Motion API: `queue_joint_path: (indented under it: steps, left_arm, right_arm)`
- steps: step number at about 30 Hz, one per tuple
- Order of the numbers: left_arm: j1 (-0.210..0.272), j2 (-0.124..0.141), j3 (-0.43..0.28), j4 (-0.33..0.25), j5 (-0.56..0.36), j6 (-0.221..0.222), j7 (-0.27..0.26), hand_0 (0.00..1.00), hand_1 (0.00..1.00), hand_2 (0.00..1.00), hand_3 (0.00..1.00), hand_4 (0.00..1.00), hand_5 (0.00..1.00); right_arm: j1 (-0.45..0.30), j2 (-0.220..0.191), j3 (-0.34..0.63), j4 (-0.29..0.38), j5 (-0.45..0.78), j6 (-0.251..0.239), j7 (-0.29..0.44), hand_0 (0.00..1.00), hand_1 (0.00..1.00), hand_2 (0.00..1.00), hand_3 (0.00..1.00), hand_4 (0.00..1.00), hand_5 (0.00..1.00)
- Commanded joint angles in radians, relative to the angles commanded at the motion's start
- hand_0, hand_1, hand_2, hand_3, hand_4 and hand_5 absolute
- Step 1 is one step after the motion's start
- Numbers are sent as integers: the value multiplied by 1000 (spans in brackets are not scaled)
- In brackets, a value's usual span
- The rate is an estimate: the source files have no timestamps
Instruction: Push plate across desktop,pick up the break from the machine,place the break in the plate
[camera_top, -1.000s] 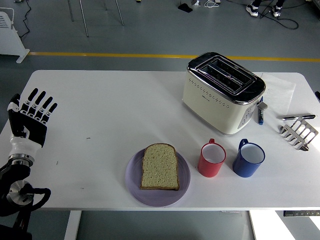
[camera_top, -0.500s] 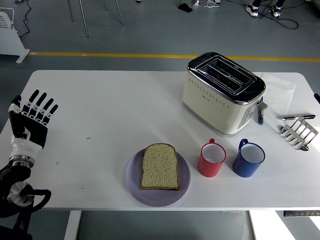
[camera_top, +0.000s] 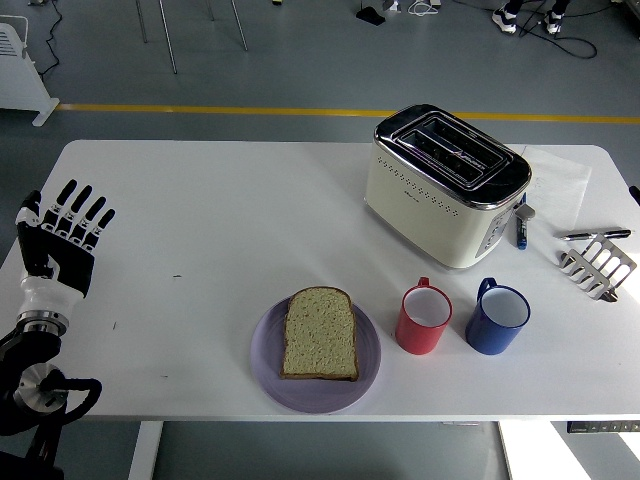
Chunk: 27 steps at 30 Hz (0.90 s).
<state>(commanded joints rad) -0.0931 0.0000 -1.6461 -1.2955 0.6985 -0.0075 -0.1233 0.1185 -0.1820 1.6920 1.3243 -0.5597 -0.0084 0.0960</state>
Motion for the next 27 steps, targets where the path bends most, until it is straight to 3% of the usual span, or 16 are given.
queue_joint_path:
  steps: [27]
  left_arm:
    - [-13,0,-4,3,-3,3,-3,757,781,826,791,593,998]
  right_arm:
    - [12,0,-3,1,10,-6,-12,824,766,763,746,497,508]
